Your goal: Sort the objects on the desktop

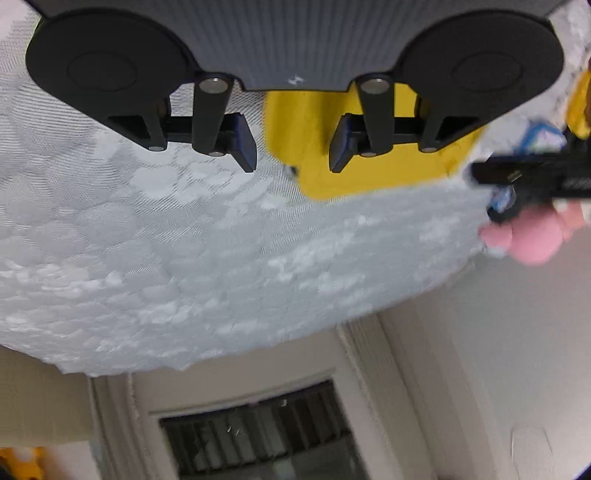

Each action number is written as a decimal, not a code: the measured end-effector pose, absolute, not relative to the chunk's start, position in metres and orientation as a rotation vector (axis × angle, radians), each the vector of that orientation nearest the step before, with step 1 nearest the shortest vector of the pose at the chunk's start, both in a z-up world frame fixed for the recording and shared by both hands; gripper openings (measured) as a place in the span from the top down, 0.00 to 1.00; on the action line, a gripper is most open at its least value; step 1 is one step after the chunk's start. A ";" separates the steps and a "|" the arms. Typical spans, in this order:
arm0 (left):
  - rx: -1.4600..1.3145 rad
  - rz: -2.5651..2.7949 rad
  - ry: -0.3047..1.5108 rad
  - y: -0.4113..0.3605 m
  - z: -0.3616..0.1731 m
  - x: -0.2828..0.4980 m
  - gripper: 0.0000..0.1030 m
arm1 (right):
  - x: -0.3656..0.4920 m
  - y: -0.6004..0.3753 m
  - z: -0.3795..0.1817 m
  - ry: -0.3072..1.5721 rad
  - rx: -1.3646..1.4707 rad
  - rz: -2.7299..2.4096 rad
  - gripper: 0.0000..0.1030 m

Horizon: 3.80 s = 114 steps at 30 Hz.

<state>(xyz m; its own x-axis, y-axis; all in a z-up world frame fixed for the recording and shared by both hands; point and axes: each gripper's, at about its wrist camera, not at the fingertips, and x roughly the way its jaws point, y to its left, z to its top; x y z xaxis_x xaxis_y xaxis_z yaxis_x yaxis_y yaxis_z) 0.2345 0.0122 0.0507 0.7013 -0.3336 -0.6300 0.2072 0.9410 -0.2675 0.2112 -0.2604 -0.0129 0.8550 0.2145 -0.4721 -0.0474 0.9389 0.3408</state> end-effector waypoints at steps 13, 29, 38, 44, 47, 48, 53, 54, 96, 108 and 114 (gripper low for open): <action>-0.390 -0.374 0.893 0.039 0.021 0.218 0.59 | 0.161 -0.267 -0.025 0.552 0.399 0.108 0.71; -0.284 -0.264 0.865 0.032 0.016 0.251 0.55 | 0.176 -0.270 -0.026 0.562 0.500 0.159 0.79; -0.225 -0.261 0.866 0.017 0.016 0.255 0.51 | 0.209 -0.259 -0.013 0.551 0.390 0.157 0.83; -0.263 -0.277 0.862 0.026 0.014 0.249 0.50 | 0.197 -0.276 -0.004 0.553 0.522 0.162 0.65; -0.255 -0.269 0.859 0.026 0.012 0.252 0.49 | 0.161 -0.301 -0.015 0.545 0.696 0.166 0.46; -0.252 -0.262 0.857 0.025 0.011 0.252 0.49 | 0.152 -0.307 -0.020 0.552 0.740 0.166 0.46; -0.199 -0.234 0.836 0.016 0.011 0.245 0.48 | 0.166 -0.305 -0.036 0.622 0.769 0.194 0.47; -0.186 -0.232 0.832 0.014 0.011 0.243 0.48 | 0.172 -0.301 -0.038 0.632 0.760 0.203 0.52; -0.235 -0.365 0.882 -0.009 0.018 0.226 0.40 | 0.201 -0.237 -0.010 0.657 0.364 0.255 1.00; -0.312 -0.346 0.831 0.014 0.030 0.237 0.41 | 0.209 -0.236 -0.008 0.701 0.355 0.258 1.00; -0.291 -0.405 0.790 -0.003 0.044 0.249 0.39 | 0.222 -0.251 0.003 0.691 0.507 0.270 0.82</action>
